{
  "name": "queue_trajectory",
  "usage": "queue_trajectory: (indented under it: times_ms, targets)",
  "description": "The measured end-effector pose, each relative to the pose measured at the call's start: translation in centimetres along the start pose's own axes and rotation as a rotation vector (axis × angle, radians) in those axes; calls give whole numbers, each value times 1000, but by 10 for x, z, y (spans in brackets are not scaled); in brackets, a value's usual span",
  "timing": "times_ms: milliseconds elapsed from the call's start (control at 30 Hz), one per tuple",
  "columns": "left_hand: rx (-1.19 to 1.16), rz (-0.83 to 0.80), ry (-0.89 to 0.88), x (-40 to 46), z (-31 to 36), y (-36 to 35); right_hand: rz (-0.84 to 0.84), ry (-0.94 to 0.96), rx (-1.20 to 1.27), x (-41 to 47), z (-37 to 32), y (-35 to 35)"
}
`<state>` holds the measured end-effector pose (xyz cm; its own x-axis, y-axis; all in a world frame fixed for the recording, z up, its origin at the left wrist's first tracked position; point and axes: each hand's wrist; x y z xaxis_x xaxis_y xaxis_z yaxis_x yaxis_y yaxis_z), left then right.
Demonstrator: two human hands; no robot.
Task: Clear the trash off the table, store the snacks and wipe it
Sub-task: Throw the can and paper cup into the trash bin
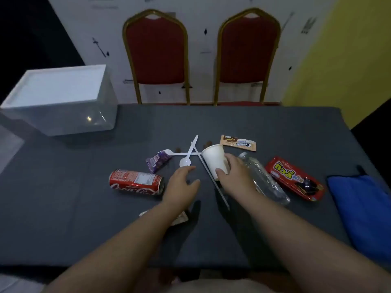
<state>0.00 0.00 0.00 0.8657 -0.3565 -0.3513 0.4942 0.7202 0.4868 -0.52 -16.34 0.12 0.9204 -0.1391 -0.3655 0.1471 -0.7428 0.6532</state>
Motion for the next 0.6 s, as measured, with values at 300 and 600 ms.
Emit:
queue_trajectory:
  times_ms: [300,600]
  targets:
    - [-80,113,96,22,0,-8,-107,16,-45,42,4,-5]
    - [-198,333,96,6,-1,5,-137,3,54,54,-9,-10]
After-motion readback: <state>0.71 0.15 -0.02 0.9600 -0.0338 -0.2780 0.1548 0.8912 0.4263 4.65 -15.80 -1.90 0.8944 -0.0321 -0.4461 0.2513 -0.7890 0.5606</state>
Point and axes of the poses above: each hand's wrist, its own x-axis towards the middle knuckle, its own y-axis out of the back of the hand, z = x × y, and after that the axes turned 13 degrees about -z, right-handed
